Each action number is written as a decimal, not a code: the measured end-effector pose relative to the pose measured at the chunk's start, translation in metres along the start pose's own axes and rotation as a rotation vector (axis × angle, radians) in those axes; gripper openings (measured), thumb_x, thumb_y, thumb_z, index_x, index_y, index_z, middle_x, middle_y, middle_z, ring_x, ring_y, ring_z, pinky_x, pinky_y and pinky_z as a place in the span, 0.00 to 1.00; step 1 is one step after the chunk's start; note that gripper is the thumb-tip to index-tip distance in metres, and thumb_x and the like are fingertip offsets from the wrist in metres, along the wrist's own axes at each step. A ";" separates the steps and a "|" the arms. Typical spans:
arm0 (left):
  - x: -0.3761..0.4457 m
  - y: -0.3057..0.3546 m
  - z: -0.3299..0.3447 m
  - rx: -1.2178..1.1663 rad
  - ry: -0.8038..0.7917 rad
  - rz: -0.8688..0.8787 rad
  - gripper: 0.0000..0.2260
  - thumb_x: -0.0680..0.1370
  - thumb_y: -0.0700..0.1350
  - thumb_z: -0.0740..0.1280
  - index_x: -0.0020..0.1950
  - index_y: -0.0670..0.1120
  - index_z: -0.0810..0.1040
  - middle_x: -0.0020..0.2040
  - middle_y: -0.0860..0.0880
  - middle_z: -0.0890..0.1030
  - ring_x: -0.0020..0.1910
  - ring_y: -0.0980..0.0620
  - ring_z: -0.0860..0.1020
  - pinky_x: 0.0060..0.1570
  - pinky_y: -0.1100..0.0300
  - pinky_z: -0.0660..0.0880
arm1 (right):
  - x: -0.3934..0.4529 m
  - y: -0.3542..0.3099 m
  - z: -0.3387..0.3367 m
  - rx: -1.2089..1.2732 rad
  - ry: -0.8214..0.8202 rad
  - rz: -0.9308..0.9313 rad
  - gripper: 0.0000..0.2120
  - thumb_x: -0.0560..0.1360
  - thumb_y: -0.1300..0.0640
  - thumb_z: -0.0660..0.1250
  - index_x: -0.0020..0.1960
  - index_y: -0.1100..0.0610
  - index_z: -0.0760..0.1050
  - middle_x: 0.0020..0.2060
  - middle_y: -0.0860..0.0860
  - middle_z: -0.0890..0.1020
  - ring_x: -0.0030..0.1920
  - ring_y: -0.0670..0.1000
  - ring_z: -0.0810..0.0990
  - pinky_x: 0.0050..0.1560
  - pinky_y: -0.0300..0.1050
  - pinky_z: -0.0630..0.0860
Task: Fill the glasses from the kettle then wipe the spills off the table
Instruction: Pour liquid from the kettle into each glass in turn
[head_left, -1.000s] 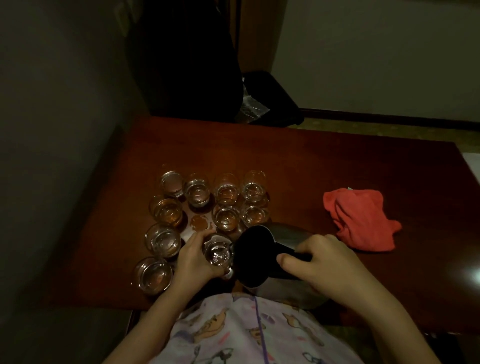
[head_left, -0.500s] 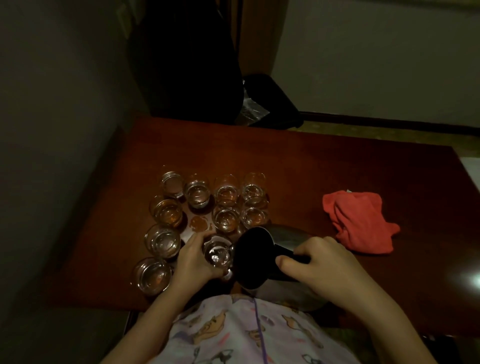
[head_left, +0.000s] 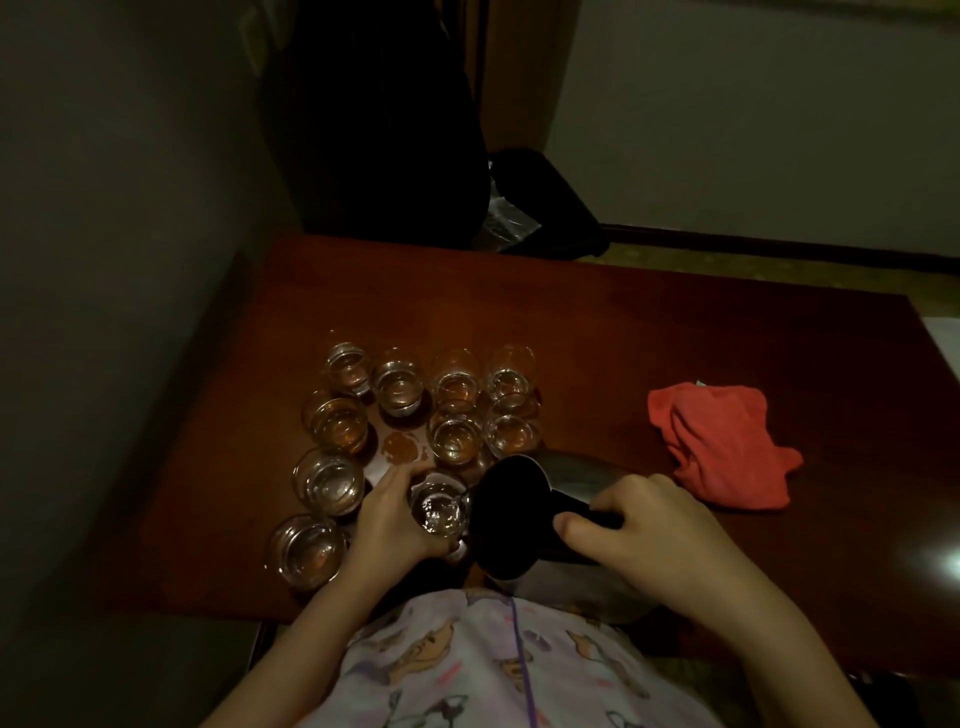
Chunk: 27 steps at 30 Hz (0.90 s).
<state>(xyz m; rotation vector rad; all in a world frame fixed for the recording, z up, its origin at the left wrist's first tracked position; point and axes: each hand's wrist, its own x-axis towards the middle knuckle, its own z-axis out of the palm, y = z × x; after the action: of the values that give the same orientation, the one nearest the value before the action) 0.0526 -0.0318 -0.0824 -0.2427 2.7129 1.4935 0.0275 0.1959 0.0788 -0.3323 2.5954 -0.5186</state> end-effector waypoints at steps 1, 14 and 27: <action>0.000 -0.001 0.000 0.005 0.004 -0.001 0.35 0.52 0.46 0.82 0.56 0.53 0.74 0.52 0.60 0.76 0.51 0.64 0.75 0.44 0.76 0.68 | 0.000 0.000 0.000 -0.004 0.001 0.004 0.24 0.69 0.39 0.63 0.27 0.57 0.65 0.22 0.51 0.63 0.24 0.50 0.61 0.31 0.47 0.58; 0.001 -0.007 0.003 0.024 0.017 -0.009 0.35 0.51 0.46 0.81 0.56 0.51 0.75 0.52 0.55 0.78 0.50 0.60 0.76 0.45 0.71 0.71 | 0.001 -0.002 0.000 -0.043 0.023 0.010 0.25 0.69 0.39 0.62 0.27 0.58 0.64 0.23 0.51 0.64 0.25 0.50 0.63 0.30 0.46 0.57; 0.003 -0.008 0.005 0.028 0.024 -0.006 0.35 0.52 0.45 0.82 0.57 0.51 0.74 0.52 0.55 0.77 0.50 0.60 0.76 0.46 0.72 0.70 | 0.002 -0.002 -0.002 -0.047 0.010 -0.008 0.24 0.70 0.39 0.62 0.27 0.57 0.65 0.22 0.51 0.62 0.24 0.49 0.60 0.29 0.46 0.56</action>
<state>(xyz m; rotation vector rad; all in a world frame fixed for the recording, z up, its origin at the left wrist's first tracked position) 0.0507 -0.0319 -0.0921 -0.2687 2.7473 1.4592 0.0251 0.1942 0.0805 -0.3572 2.6203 -0.4632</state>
